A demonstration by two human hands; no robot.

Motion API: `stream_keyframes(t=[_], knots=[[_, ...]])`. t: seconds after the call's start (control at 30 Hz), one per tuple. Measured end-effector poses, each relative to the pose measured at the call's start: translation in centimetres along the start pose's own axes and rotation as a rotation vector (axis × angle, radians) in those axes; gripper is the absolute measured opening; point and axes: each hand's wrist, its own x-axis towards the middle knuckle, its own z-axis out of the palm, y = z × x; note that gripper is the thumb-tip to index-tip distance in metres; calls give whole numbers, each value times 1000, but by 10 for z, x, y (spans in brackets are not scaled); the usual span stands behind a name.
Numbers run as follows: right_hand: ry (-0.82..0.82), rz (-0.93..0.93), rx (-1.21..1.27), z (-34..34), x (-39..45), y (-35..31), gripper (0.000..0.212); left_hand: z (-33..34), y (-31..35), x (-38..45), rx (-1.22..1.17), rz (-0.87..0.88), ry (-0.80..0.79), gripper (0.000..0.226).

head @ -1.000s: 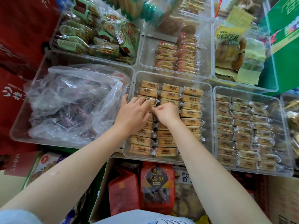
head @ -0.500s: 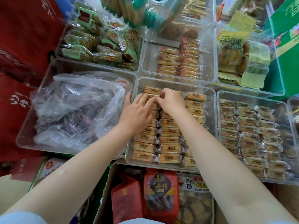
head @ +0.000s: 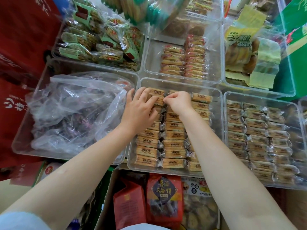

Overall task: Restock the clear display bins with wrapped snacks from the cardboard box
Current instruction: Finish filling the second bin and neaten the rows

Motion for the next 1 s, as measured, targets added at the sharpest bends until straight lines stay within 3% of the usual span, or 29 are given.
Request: stream_keyframes(t=[0.23, 0.4, 0.53, 0.7, 0.83, 1.0], knots=[[116, -142, -501, 23, 2, 2, 13, 0, 4, 3, 124, 31, -104, 56], [77, -212, -601, 11, 3, -5, 19, -3, 6, 4, 152, 24, -154, 59], [225, -283, -528, 1, 6, -15, 25, -4, 7, 4, 179, 23, -173, 58], [123, -182, -783, 14, 13, -23, 31, -3, 7, 3, 140, 26, -126, 60], [46, -46, -574, 12, 29, -27, 35, -3, 5, 4, 141, 58, -158, 53], [47, -14, -193, 1, 30, -17, 16, -4, 5, 5, 148, 75, -190, 50]])
